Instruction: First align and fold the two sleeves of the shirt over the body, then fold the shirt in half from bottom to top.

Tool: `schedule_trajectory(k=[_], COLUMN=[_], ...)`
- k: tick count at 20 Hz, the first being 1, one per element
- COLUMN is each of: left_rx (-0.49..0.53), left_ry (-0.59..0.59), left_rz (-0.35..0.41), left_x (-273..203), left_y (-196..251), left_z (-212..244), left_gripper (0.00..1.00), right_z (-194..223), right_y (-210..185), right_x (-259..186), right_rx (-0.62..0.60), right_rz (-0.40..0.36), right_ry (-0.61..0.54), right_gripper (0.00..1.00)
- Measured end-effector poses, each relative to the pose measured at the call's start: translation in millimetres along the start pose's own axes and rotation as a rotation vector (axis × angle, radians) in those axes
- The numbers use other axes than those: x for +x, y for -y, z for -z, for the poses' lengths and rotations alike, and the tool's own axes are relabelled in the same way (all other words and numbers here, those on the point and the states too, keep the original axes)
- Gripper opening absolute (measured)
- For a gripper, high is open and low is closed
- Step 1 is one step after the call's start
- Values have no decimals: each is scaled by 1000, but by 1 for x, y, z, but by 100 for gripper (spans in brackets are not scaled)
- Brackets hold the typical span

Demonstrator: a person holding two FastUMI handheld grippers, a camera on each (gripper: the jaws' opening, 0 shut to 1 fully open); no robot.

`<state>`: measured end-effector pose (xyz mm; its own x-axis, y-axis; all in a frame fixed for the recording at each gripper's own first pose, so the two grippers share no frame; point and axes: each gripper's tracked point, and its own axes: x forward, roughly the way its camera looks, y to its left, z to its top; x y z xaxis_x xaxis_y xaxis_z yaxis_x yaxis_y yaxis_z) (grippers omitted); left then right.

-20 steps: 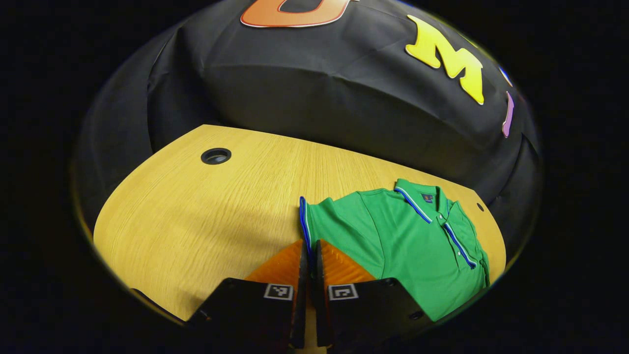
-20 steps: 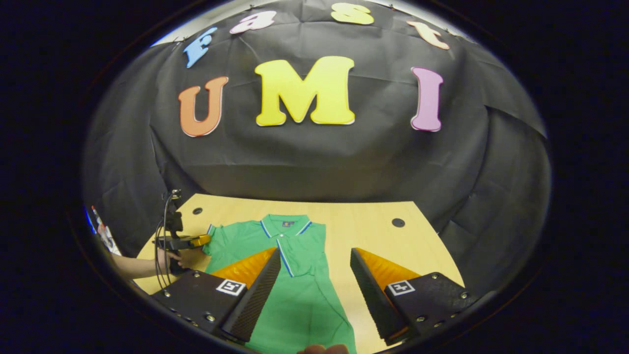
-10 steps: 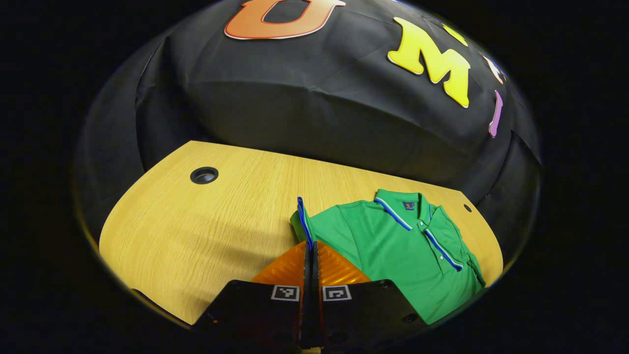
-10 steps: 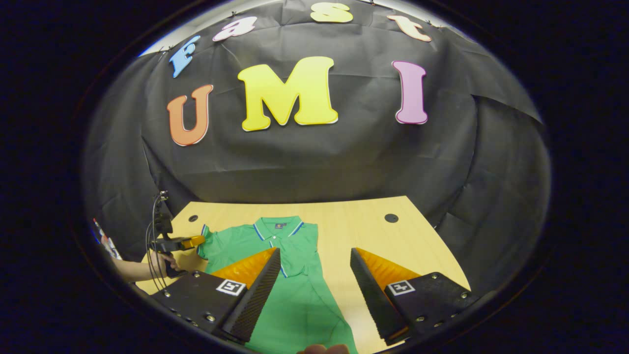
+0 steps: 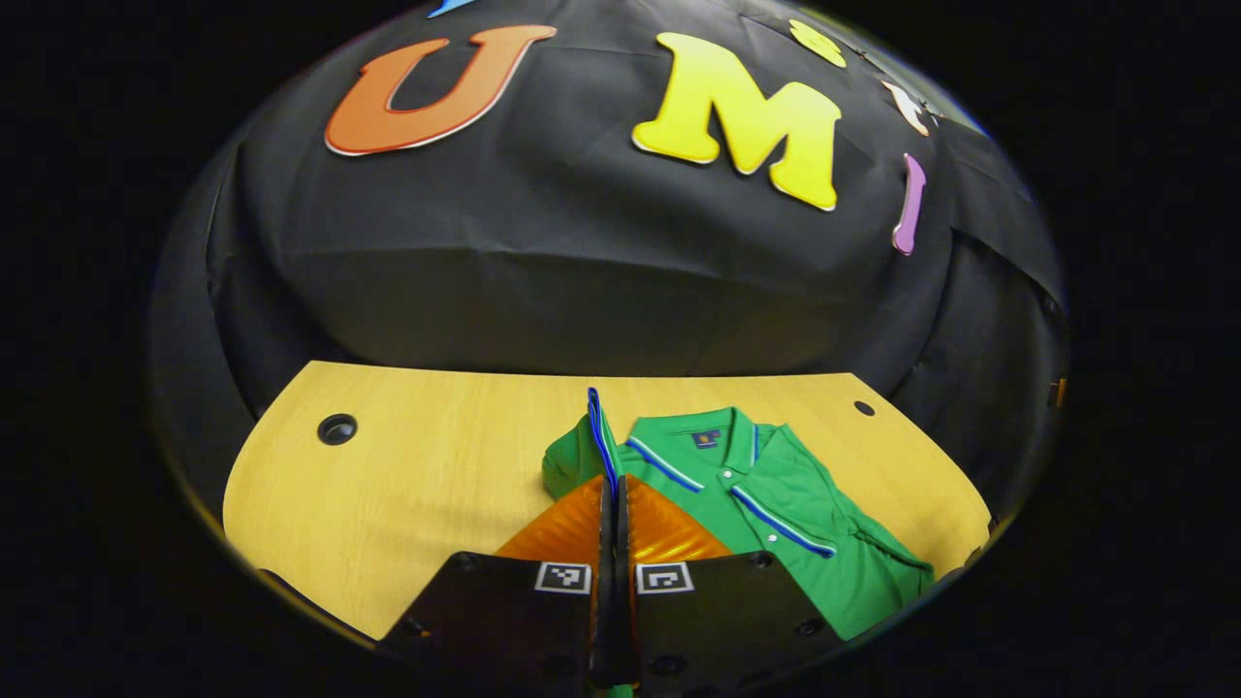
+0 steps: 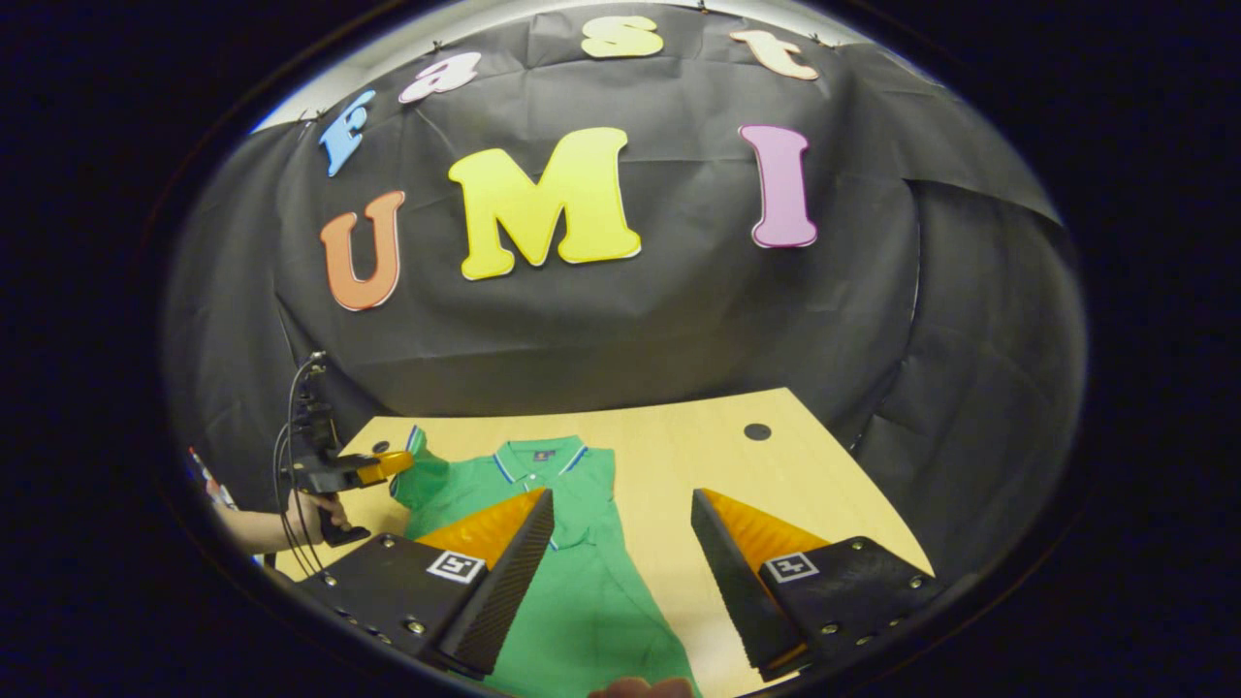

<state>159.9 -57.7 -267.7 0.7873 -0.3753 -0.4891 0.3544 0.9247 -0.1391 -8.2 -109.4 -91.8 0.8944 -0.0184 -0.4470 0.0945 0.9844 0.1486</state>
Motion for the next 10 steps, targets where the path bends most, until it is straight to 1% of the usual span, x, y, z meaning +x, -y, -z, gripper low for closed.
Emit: schedule_trajectory(k=[2,3,6,7,9,10], left_rx=[22,30,35,31,33,36], left_ry=[-23,-31,-75,-102,-124,-122], left_rz=[23,30,25,26,34,35], left_x=[9,13,22,25,20,17], left_y=[24,33,53,59,68,70], left_z=[5,7,20,28,35,36], left_gripper=[3,3,4,8,23,38], right_z=[-4,-4,1,3,6,7], right_y=[10,14,28,32,38,38], right_x=[-7,-10,-16,-17,-16,-15], right_rx=[-13,-21,-26,-20,-17,-23], right_rz=[19,26,48,50,55,50], right_ry=[21,28,25,23,18,17], right_gripper=[89,87,89,89,89,89])
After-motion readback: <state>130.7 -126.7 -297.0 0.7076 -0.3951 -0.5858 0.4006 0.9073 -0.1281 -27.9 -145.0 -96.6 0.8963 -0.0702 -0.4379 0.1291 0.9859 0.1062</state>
